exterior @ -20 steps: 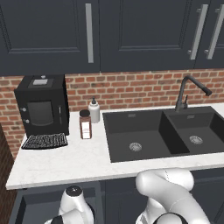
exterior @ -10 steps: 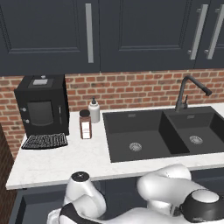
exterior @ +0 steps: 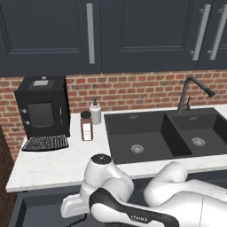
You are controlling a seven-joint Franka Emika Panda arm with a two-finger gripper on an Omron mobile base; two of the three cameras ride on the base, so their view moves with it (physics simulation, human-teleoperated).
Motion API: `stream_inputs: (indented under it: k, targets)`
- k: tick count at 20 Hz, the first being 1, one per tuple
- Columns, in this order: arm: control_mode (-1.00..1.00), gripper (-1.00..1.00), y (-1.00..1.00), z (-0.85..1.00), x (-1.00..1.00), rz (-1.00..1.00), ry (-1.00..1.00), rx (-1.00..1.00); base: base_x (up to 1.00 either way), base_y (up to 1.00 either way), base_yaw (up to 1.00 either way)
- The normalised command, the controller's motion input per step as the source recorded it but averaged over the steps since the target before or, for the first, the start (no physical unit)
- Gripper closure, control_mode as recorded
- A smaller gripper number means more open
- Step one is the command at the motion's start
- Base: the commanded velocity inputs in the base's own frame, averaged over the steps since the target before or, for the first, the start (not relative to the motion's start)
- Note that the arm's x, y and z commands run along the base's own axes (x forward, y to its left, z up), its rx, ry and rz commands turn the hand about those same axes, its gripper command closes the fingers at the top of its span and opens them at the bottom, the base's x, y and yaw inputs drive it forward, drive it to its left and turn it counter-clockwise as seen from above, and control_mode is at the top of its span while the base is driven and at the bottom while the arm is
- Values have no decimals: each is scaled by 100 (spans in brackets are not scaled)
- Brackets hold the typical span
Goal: Pick the ladle from the drawer and place it on the counter.
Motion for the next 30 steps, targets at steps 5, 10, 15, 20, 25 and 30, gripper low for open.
stream_inputs:
  k: [5, 10, 15, 20, 25, 30]
  targets:
    - [-100, 100, -60, 99, 5, -8, 0, 1, 0, 0, 0]
    - [-100, 100, -61, 99, 32, -11, 0, 3, 0, 0, 0]
    - [-100, 100, -41, 74, 76, -17, 0, 0, 0, 0, 0]
    - [-100, 100, -2, 42, 95, -23, 4, -2, 0, 0, 0]
    - [-100, 100, 0, 15, 87, -21, 6, -12, 0, 0, 0]
    - [-100, 100, 0, -3, 65, -5, 7, -22, 0, 0, 0]
